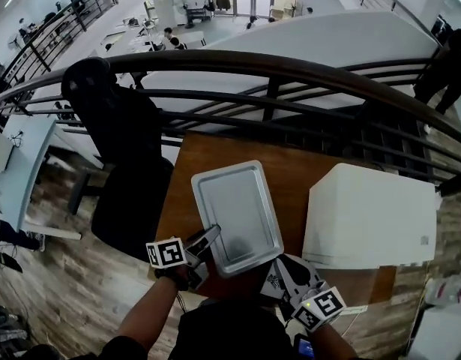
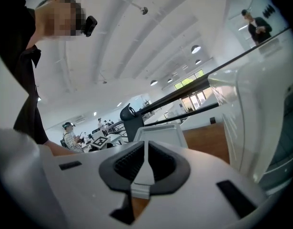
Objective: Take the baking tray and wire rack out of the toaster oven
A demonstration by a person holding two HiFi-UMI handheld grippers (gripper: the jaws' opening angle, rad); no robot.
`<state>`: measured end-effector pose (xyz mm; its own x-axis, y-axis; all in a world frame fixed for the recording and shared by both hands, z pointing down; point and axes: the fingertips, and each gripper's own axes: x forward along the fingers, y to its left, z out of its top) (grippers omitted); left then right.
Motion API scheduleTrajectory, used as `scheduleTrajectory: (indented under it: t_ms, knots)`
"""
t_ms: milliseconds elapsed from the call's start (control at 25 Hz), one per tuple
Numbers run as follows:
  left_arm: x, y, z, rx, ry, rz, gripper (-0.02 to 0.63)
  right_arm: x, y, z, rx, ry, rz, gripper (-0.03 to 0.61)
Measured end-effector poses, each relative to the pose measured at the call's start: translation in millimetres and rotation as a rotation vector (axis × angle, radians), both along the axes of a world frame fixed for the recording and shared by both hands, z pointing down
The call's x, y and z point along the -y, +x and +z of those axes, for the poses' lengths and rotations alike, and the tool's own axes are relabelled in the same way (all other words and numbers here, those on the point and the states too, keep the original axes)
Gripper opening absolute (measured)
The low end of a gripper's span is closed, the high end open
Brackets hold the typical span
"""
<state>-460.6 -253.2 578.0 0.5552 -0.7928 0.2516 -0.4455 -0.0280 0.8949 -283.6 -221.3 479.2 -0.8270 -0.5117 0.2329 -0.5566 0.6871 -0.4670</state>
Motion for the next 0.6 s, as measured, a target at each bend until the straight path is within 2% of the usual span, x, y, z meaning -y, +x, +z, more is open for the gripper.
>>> scheduleTrajectory:
  t_ms: [240,600]
  knots:
    - [40.1,-4.6,35.2,-0.011,-0.048,0.119,0.075,6.8,-9.0,30.0,-0.041,-0.054,0.117,0.02]
    - [103.6,28.9,73.1,-0.034,-0.083,0.281,0.075,0.3,16.2,47.4,-0.062,-0.115,0.308,0.02]
